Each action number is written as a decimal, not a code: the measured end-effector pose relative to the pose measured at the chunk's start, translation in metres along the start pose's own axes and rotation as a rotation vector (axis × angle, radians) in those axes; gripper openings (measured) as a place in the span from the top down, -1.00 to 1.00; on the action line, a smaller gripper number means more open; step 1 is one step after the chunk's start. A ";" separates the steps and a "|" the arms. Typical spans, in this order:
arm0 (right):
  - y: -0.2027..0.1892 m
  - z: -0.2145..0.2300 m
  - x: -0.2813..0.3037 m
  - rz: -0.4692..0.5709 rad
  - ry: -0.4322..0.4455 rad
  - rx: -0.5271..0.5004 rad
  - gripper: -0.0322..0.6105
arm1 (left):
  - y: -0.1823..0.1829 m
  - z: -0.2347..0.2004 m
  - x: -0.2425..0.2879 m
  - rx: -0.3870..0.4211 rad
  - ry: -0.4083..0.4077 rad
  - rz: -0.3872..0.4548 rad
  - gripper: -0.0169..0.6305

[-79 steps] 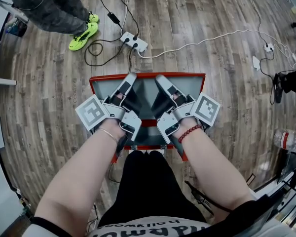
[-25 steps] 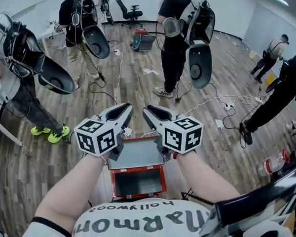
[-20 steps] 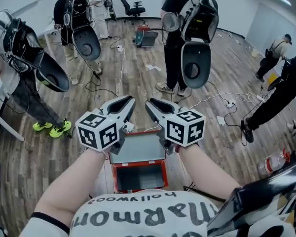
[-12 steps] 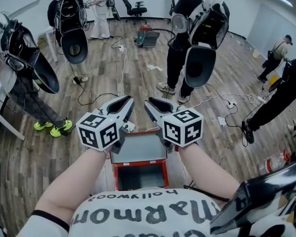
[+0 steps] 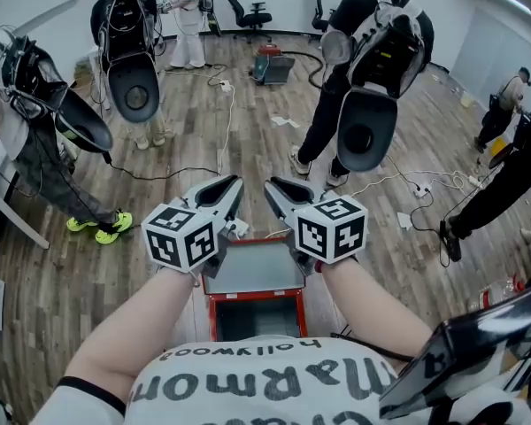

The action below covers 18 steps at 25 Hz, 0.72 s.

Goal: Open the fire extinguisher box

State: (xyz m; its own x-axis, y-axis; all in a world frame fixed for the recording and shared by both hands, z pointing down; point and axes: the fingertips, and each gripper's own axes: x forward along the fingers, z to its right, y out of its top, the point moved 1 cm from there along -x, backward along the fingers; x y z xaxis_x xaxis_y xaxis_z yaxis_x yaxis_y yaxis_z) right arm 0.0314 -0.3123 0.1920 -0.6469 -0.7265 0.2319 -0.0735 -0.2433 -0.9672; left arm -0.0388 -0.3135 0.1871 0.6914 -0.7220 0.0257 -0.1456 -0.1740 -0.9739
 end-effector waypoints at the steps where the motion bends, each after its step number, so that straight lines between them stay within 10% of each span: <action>1: 0.001 0.000 0.001 0.001 0.001 0.005 0.73 | 0.001 -0.001 0.000 0.000 0.001 0.001 0.83; 18: -0.008 0.007 -0.004 -0.017 -0.027 0.026 0.87 | -0.012 0.002 0.001 -0.004 0.012 -0.016 0.84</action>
State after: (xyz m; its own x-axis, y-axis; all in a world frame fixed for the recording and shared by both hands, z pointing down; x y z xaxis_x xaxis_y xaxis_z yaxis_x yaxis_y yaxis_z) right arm 0.0395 -0.3118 0.1997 -0.6246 -0.7394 0.2514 -0.0642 -0.2723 -0.9601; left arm -0.0352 -0.3107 0.1980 0.6853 -0.7269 0.0437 -0.1373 -0.1878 -0.9726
